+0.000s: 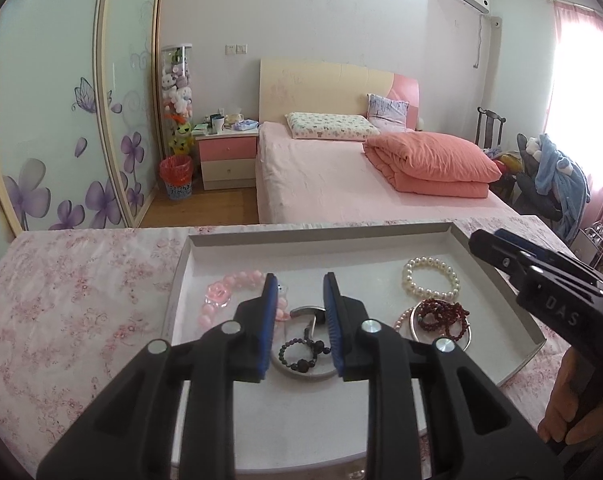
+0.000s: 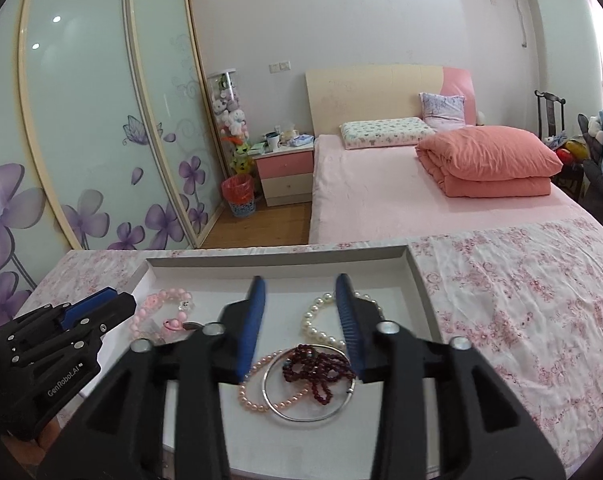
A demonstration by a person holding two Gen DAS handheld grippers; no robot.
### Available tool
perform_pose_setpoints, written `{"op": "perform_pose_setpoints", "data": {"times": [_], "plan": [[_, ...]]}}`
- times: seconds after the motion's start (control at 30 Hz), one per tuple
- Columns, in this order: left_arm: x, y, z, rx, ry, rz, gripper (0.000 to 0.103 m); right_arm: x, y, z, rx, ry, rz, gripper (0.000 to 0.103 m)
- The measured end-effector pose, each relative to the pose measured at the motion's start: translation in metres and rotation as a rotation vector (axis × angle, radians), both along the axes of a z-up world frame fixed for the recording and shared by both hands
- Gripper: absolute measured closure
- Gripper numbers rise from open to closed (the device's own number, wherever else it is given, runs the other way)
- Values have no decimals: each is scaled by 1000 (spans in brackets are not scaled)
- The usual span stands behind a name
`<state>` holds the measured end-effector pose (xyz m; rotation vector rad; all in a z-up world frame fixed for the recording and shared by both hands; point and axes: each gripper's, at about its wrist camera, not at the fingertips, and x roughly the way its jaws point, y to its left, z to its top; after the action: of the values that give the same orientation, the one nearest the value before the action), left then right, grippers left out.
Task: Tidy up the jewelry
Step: 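Carry the ring and necklace into the grey tray, open both tools, then move the right tool to a pearl earring and close on it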
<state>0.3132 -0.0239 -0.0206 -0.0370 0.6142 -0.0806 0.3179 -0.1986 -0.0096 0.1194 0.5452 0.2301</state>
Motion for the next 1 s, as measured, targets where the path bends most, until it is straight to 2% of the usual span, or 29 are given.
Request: {"op": "perform_pose_setpoints", "data": {"times": [0.07,0.43,0.57,0.7,1.0], "plan": [[-1,3,0,-6,-3,7,65,0,1,-1,-3,3,0,64],[-15,20,7,-12,-8,60,64,-23,1,-3,-38,7,24,64],[-27,26,7,-3,-11,78,59,-34,5,-9,-57,28,50,64],[-38,32,4,6,-2,89,59,-48,10,-17,-71,55,75,64],[-62,30,-4,8,32,57,59,-71,13,-30,-92,110,118,64]]}}
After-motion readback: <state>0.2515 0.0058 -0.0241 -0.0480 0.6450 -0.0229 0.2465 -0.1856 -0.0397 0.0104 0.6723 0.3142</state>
